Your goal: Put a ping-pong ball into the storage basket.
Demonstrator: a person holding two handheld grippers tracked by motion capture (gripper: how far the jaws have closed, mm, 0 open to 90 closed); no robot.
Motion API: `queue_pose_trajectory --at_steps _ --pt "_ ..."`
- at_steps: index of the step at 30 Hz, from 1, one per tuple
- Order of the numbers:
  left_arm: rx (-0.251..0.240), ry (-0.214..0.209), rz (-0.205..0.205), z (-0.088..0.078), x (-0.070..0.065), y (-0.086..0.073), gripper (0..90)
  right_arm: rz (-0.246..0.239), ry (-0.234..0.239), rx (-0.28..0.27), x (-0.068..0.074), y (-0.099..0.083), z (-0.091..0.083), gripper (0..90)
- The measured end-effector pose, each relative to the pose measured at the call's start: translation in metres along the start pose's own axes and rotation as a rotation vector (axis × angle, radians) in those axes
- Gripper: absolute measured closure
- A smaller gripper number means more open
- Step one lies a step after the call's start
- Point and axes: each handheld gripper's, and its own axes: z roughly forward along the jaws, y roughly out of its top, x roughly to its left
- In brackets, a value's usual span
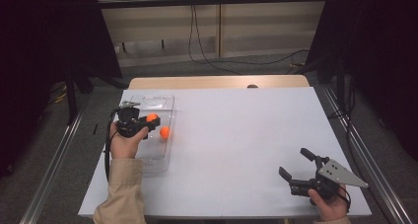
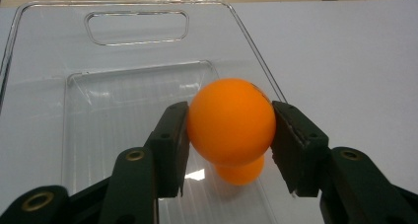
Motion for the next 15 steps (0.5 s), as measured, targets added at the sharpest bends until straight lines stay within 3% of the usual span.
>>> queue_pose_trajectory --at_steps 15 --pt "0.025 0.014 -0.004 0.0024 0.0034 -0.0017 50.9 0.0 0.0 -0.001 0.0 0.0001 0.0 2.7"
